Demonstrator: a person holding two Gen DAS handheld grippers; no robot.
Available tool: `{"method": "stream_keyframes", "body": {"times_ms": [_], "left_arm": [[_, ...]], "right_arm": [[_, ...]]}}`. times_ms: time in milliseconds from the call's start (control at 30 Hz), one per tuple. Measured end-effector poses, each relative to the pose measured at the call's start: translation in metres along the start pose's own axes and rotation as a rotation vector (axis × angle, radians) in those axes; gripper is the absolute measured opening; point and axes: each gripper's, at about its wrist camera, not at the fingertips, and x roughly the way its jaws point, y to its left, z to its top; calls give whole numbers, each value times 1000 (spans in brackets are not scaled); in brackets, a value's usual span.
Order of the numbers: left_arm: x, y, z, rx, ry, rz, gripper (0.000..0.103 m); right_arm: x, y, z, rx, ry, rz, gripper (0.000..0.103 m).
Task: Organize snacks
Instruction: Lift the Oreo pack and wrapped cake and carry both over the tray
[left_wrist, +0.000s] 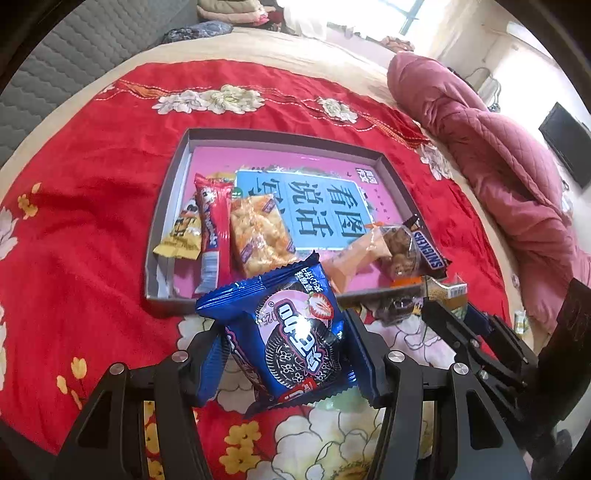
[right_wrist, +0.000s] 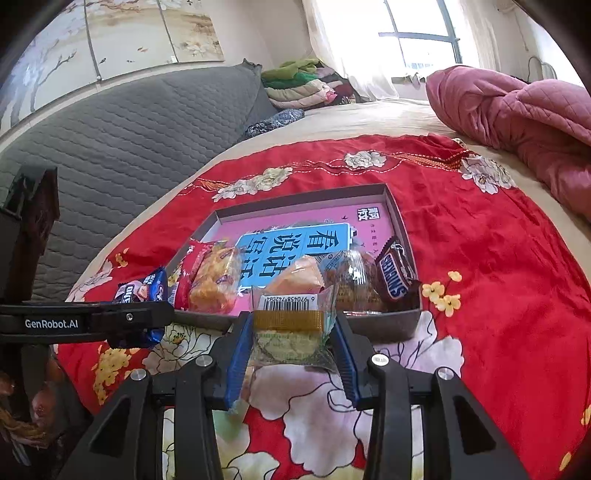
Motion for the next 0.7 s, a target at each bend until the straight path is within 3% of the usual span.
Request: {"method": "stream_keyframes", "body": {"times_ms": [700], "left_arm": [[21,-20,37,10,-23,-3,60]], "right_arm": [[15,-19,16,14,-46,-11,43]]}}
